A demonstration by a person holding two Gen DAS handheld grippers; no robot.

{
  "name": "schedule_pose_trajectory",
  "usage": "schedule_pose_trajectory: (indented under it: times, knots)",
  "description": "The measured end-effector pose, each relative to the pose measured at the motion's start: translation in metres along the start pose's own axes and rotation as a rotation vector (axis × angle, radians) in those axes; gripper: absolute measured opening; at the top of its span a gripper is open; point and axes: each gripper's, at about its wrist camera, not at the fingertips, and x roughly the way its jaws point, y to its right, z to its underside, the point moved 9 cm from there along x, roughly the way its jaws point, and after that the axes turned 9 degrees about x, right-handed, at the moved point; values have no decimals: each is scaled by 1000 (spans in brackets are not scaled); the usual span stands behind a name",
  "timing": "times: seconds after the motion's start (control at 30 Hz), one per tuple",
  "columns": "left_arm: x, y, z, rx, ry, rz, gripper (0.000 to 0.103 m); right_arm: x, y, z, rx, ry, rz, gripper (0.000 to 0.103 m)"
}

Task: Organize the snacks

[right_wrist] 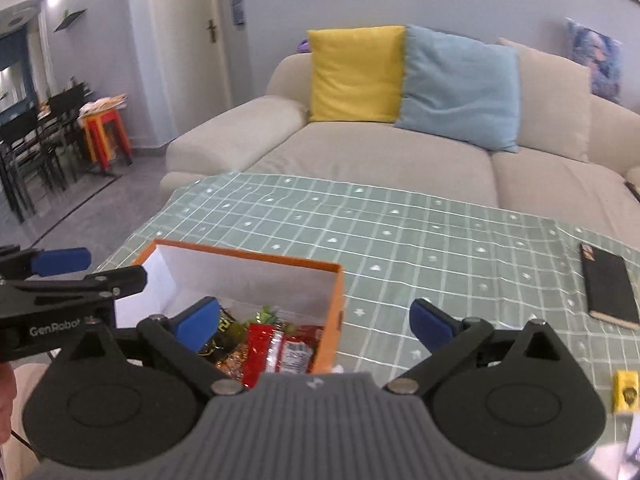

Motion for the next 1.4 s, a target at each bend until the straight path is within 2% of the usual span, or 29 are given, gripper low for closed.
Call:
schedule_pose_trajectory:
  times: [0.17,0.47,0.6,0.83,1.03,1.4]
  knots:
    - [-10,11,11,-28,-1,21,78,-20,16,17,18,20,31,99]
    - [-21,40,23,56,-6,24,78,-48,33,45,72,65,59,99]
    - [-22,44,33,60,-16,13,78,-49,29,55,73,66,54,99]
    - [-11,54,59,49,-105,42,78,-47,26,67,50,37,64,99]
    - [-13,58,63,67,-102,38,78,-43,32,69,71,27,86,99]
    - [-10,48,60,38,-108,17,78,-44,32,69,76,35,95,99]
